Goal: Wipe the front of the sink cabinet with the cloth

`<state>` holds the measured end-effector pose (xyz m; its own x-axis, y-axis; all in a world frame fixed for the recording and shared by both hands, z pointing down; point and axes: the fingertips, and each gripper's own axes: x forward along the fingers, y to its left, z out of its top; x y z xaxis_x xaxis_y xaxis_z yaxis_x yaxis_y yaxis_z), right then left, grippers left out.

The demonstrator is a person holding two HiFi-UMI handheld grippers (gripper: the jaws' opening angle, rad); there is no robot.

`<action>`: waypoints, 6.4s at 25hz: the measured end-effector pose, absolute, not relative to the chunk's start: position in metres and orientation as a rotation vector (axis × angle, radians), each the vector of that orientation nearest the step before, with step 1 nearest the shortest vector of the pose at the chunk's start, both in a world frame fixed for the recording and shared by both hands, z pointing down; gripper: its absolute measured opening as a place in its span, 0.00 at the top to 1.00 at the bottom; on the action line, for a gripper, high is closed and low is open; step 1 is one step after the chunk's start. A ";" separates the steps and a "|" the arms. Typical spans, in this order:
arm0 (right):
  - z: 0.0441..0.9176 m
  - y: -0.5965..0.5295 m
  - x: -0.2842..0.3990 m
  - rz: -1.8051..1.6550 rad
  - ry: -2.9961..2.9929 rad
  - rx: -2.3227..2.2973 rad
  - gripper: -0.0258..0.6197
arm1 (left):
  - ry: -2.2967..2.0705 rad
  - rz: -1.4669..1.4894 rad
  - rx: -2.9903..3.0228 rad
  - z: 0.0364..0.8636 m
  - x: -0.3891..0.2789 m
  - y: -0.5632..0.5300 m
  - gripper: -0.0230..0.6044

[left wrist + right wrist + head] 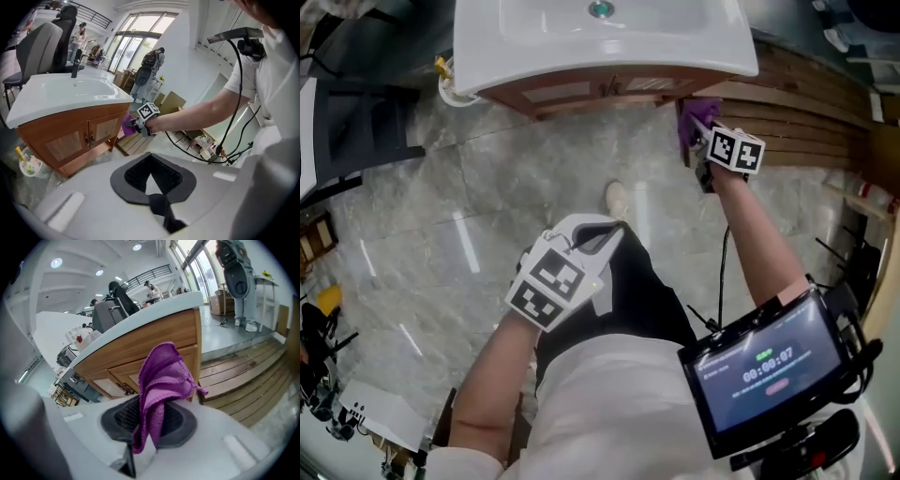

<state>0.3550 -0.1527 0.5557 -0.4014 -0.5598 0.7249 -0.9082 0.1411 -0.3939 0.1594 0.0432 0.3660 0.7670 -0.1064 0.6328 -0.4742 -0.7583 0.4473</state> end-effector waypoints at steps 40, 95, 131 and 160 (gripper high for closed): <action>0.630 -0.228 0.261 1.042 -2.024 1.177 0.83 | -0.600 0.735 2.248 0.402 0.119 0.008 0.95; 0.613 -0.154 -0.206 0.864 -2.254 0.662 0.83 | -0.931 0.613 2.067 0.403 -0.170 0.151 0.95; 0.638 -0.175 0.425 1.025 -1.907 1.409 0.83 | -0.410 0.844 2.339 0.407 0.164 0.041 0.95; 0.687 -0.231 0.309 1.046 -1.988 1.201 0.83 | -0.579 0.795 2.257 0.428 0.130 0.015 0.95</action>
